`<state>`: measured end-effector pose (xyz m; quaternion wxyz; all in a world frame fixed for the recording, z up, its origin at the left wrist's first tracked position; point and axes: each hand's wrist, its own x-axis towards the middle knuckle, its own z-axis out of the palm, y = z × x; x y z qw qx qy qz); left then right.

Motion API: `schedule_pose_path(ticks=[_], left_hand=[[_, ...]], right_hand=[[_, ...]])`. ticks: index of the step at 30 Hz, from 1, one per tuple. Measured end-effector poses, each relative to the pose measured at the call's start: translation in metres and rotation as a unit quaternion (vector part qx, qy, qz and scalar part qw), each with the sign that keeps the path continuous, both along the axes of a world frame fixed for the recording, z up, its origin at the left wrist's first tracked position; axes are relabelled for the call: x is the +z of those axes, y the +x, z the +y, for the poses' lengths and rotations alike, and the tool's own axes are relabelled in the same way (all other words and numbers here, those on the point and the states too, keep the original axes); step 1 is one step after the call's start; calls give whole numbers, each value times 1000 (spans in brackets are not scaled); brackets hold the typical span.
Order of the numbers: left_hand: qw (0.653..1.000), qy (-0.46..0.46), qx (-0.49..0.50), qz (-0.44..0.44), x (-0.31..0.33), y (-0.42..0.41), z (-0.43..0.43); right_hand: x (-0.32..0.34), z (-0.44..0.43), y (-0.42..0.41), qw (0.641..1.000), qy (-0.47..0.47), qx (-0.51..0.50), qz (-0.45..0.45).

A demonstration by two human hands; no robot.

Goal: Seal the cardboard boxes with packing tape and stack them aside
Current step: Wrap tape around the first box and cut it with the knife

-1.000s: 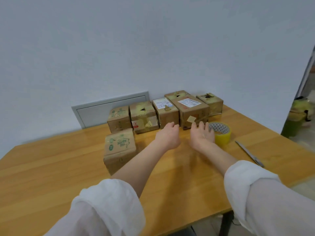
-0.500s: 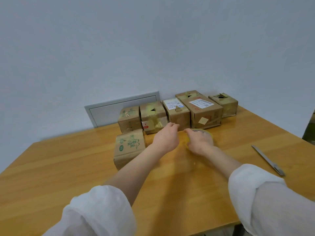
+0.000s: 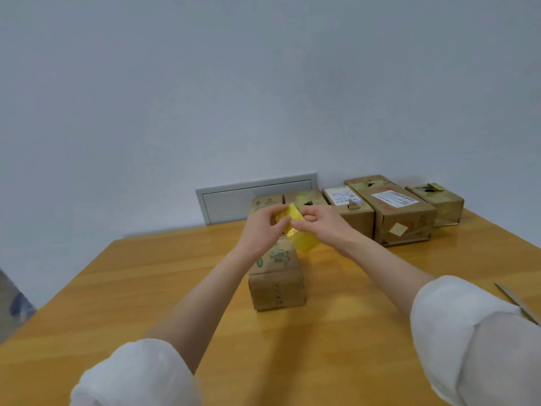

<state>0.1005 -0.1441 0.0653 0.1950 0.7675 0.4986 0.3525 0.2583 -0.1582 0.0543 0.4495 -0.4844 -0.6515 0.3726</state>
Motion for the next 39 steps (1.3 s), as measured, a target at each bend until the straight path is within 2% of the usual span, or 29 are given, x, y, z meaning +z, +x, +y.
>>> schedule_pose_path(ticks=[8, 13, 18, 22, 24, 27, 29, 32, 35, 39], left_hand=[[988, 154, 8, 15, -18, -18, -12], [989, 150, -11, 8, -12, -19, -18], [990, 131, -36, -34, -4, -21, -27], [986, 164, -18, 39, 0, -18, -25], [987, 157, 30, -14, 6, -16, -22], [981, 127, 122, -83, 17, -12, -15], [977, 92, 143, -125, 21, -10, -12], [976, 10, 81, -201, 24, -7, -10], [983, -42, 23, -176, 31, -9, -7], [980, -45, 56, -184, 32, -9, -4]], right_hand=[[-7, 6, -21, 995, -21, -22, 90], [0, 7, -27, 973, -111, -69, 192], [9, 3, -32, 934, -181, -106, 288], [15, 3, -35, 929, -202, -86, 299], [19, 2, -34, 945, -188, -28, 268], [21, -2, -27, 988, -93, 50, 115], [19, -5, -23, 995, -39, 86, 31], [17, -8, -16, 996, -6, 94, 7], [19, -9, -9, 994, 13, 106, -34], [20, -7, -6, 994, 32, 93, -40]])
